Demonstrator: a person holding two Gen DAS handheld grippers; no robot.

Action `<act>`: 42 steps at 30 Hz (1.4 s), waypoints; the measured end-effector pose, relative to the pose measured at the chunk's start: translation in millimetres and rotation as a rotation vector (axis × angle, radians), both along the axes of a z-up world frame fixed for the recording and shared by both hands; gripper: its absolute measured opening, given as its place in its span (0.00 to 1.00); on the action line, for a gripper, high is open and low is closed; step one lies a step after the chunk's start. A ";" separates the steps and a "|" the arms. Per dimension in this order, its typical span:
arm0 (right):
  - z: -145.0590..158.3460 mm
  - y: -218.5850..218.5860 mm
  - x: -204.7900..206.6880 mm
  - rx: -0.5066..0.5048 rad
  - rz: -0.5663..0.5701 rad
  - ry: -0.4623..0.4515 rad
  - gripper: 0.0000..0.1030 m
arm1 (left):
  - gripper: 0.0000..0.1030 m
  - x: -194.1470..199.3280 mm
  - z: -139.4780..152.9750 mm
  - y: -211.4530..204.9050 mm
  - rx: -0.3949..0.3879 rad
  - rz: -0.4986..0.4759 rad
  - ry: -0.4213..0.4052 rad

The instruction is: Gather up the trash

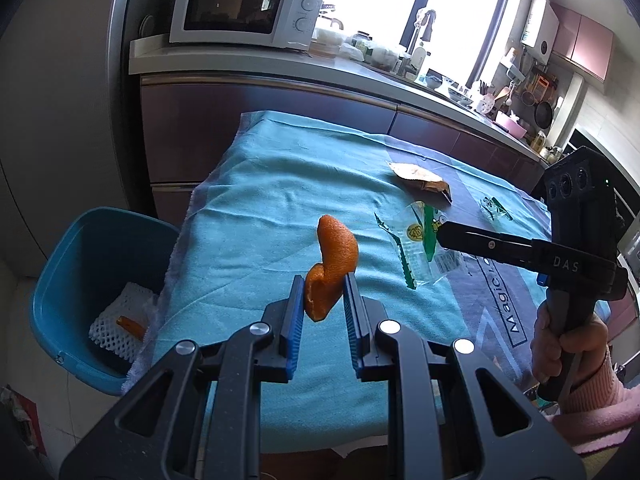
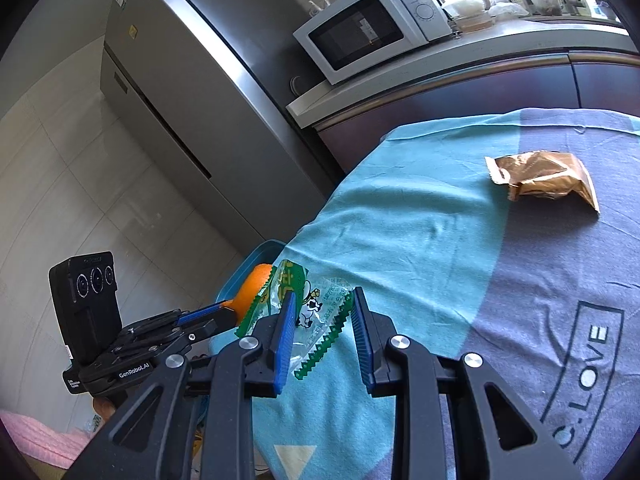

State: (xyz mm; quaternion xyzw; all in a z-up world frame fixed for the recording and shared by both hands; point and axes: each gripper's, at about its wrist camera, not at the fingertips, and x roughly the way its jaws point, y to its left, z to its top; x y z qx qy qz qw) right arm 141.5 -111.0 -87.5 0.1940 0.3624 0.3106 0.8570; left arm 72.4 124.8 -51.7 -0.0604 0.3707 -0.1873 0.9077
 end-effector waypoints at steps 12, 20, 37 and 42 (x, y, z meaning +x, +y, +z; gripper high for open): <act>3.2 24.1 10.1 0.003 0.055 -0.013 0.25 | 0.19 -5.8 2.9 26.0 0.001 0.070 -0.007; 2.6 40.3 15.5 0.000 0.085 -0.009 0.25 | 0.19 -9.5 5.2 38.3 -0.001 0.097 -0.012; 9.7 66.8 23.1 -0.009 0.140 -0.031 0.25 | 0.18 -14.2 6.1 72.3 -0.001 0.189 -0.023; 10.0 75.4 26.5 -0.010 0.158 -0.033 0.25 | 0.18 -15.6 4.8 84.0 -0.008 0.212 -0.019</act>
